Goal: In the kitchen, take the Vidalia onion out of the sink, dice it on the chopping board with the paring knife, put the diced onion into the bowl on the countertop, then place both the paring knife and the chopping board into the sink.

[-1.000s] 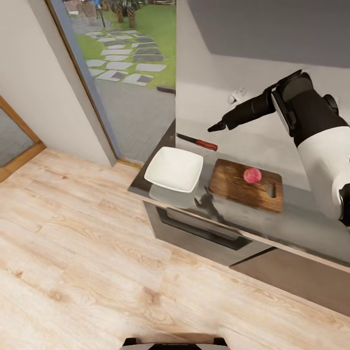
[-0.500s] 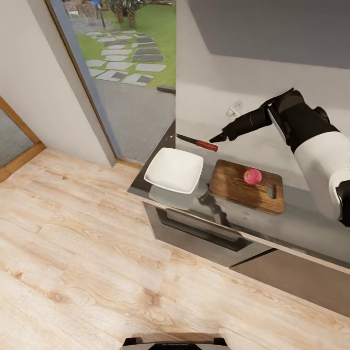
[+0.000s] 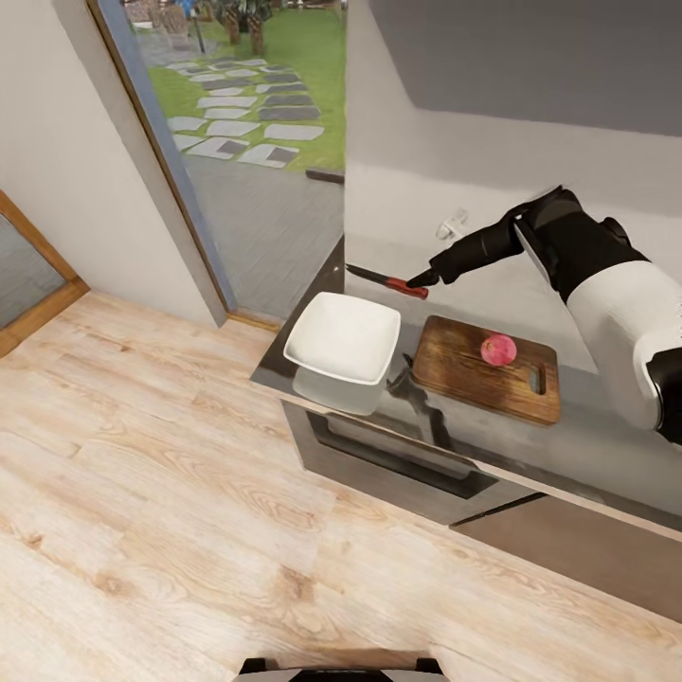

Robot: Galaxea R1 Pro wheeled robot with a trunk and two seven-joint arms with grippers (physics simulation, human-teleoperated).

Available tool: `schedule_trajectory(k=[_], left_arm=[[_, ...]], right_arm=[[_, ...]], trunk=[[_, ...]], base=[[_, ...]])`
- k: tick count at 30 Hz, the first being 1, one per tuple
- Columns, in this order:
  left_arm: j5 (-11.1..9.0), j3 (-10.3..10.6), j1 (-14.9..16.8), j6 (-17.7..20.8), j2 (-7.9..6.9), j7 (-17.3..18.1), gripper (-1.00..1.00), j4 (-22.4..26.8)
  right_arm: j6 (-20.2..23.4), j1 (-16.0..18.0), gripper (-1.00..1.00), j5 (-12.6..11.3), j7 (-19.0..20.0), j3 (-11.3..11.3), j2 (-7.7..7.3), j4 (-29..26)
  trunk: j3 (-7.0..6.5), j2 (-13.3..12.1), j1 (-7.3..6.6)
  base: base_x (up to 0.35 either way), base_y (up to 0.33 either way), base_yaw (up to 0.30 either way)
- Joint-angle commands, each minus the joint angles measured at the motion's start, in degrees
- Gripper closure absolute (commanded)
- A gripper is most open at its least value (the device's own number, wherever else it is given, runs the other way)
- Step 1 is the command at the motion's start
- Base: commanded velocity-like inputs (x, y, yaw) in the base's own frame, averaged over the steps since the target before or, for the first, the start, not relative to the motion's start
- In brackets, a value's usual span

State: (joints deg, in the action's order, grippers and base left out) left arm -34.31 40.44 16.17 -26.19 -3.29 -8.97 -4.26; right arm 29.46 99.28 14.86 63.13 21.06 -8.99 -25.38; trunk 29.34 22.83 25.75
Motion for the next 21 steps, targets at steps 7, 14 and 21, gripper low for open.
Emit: schedule_trajectory(k=[7,14,21], left_arm=[[0.12,0.34,0.07,-0.18,0.08,-0.26,-1.0,-0.13],[0.12,0.34,0.05,-0.18,0.12,-0.26,-1.0,-0.13],[0.12,0.34,0.02,-0.18,0.21,-0.26,-1.0,-0.13]], right_arm=[[-0.12,0.03,-1.0,0.18,0.31,0.08,-0.49,-0.02],[-0.44,0.03,-1.0,0.21,4.0,-0.03,-0.96,-0.07],[-0.46,0.03,-1.0,0.13,7.4,-0.21,-1.28,-0.62]], trunk=[[0.08,0.09,0.04],[0.08,0.09,0.04],[0.08,0.09,0.04]], base=[[0.022,0.013,0.0],[0.0,0.0,0.0],[0.0,0.0,0.0]])
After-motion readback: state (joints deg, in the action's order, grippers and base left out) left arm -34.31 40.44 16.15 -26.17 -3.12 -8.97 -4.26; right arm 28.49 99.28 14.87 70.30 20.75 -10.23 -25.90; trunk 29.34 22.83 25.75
